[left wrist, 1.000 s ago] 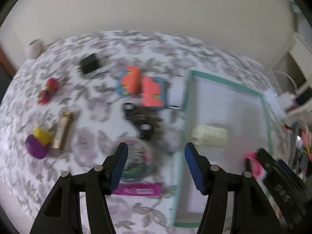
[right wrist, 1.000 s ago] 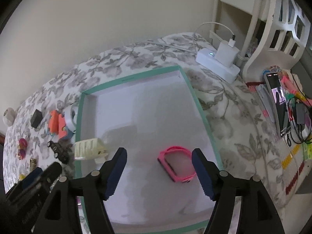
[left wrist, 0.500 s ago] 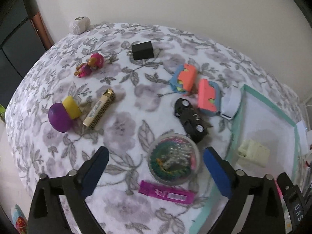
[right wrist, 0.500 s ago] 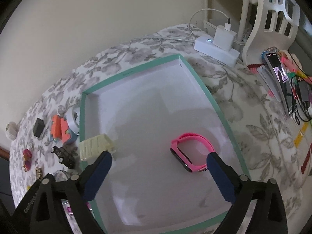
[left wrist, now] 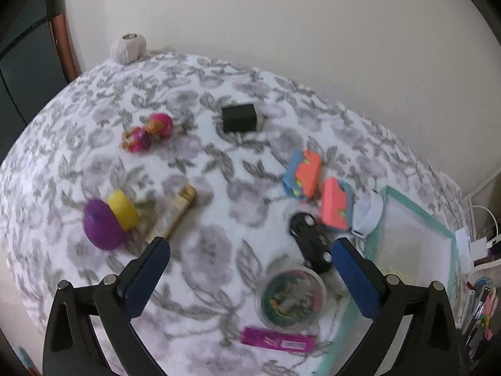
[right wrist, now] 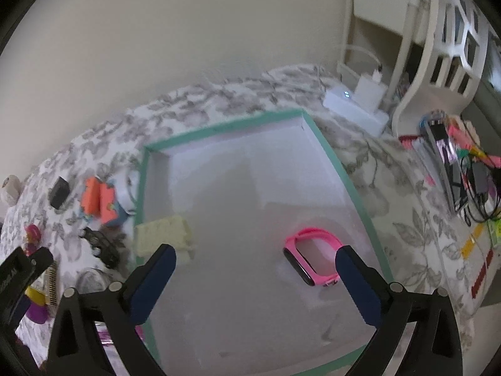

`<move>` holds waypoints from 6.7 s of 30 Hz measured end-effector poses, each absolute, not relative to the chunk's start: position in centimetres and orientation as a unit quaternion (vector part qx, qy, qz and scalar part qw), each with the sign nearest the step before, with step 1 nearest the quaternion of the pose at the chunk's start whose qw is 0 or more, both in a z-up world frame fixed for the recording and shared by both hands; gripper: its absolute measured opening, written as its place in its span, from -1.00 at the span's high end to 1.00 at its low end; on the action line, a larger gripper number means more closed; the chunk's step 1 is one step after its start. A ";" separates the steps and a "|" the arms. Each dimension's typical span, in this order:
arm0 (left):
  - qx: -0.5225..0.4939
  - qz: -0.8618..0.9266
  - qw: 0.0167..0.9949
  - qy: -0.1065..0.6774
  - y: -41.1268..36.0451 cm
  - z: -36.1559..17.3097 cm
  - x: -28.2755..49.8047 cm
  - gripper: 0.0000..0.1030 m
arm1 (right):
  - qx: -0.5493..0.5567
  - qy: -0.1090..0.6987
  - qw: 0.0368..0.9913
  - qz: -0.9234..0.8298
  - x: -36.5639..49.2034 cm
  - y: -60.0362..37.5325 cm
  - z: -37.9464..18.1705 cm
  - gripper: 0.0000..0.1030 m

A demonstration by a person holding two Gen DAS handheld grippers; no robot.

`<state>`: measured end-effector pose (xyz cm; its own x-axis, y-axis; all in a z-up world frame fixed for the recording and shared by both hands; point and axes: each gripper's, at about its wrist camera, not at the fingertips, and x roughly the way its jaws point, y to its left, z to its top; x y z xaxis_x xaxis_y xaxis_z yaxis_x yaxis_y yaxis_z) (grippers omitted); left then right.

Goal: Organize rigid objects
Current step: 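Open both tools to release the clip and band in the tray, then grasp the purple-and-yellow squishy toy with the left tool while the right tool reaches the bead tin, then grasp the clear tin of orange pieces with the right tool, then carry the squishy toy with the left tool and the tin with the right tool over the tray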

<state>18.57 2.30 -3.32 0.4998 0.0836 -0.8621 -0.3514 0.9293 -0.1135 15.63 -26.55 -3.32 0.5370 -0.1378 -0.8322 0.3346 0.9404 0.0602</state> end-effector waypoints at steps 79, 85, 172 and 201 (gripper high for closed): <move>-0.249 0.198 0.772 0.551 17.2 -12.0 18.2 -0.48 | -0.035 0.582 0.810 0.055 18.8 -7.7 -11.9 -0.57; -0.244 0.201 0.773 0.550 16.9 -12.1 18.1 -0.47 | -0.034 0.582 0.811 0.053 18.7 -8.3 -11.7 -0.38; -0.295 0.168 0.788 0.513 16.3 -10.8 17.9 -0.47 | -0.024 0.543 0.839 0.028 23.5 -7.2 -11.3 -0.45; -0.219 0.073 0.843 0.485 9.1 -4.3 17.8 -0.47 | 0.032 0.478 0.878 0.009 18.6 -14.3 0.3 -0.42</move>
<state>17.81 9.07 -4.26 0.5179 -0.0891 -0.8508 -0.3354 0.8938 -0.2978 18.65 -14.35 0.30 0.5426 0.0462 -0.8387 0.0153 0.9978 0.0649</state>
